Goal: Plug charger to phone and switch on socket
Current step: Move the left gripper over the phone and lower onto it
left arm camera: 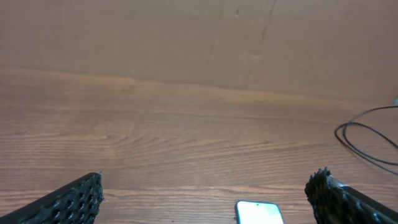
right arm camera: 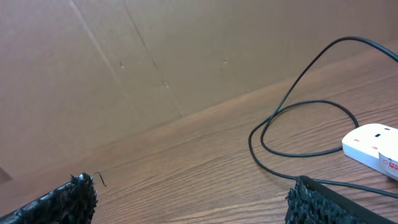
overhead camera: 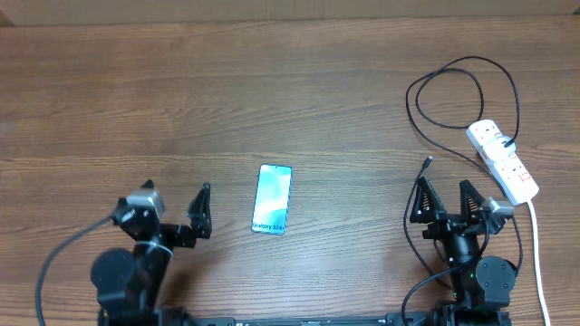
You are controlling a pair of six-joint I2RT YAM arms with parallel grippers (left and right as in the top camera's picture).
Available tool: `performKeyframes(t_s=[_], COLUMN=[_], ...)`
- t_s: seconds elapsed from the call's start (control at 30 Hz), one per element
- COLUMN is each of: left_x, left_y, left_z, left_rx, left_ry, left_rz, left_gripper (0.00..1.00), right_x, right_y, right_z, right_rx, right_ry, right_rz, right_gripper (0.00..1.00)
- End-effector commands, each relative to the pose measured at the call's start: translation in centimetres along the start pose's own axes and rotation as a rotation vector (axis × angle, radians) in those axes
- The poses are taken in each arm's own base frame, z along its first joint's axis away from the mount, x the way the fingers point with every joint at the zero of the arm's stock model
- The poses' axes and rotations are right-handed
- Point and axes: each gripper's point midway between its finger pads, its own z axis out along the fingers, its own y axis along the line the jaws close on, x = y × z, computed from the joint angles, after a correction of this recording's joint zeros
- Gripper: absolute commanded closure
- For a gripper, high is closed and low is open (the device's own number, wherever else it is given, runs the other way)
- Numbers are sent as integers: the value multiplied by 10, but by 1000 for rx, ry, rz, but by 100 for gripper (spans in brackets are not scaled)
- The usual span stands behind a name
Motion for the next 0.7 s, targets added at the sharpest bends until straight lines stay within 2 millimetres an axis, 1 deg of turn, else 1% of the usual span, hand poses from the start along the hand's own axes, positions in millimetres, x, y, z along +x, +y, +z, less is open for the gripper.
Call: performKeyframes(t_s=[0.0, 0.1, 0.23, 0.27, 0.3, 0.37, 0.47, 0.53, 0.6, 0.67], left_x=[-35, -57, -80, -85, -91, -96, -99, -98, -92, -82], left_y=[-11, -14, -17, -20, -27, -38, -55, -63, -70, -80], left_z=[4, 12, 25, 28, 32, 37, 46, 52, 57, 61], left_rx=[40, 49, 49, 55, 72, 98, 122, 106, 89, 93], left_ry=[14, 59, 143, 171, 224, 284, 369, 430, 495, 562], left_rz=[-2, -7, -33, -39, -43, -25, 11, 36, 67, 94], left_gripper=[0, 0, 0, 0, 0, 0, 0, 0, 0, 0], right_x=[2, 2, 2, 2, 2, 2, 2, 2, 2, 2], right_y=[0, 0, 0, 0, 0, 0, 0, 0, 0, 0], right_z=[0, 0, 0, 0, 0, 0, 0, 0, 0, 0], right_rx=[-6, -6, -6, -6, -6, -6, -6, -6, -6, -6], right_ry=[-1, -1, -1, -1, -1, -1, -1, -1, -1, -1], right_rz=[2, 2, 2, 2, 2, 2, 2, 2, 2, 2], right_gripper=[0, 0, 0, 0, 0, 0, 0, 0, 0, 0])
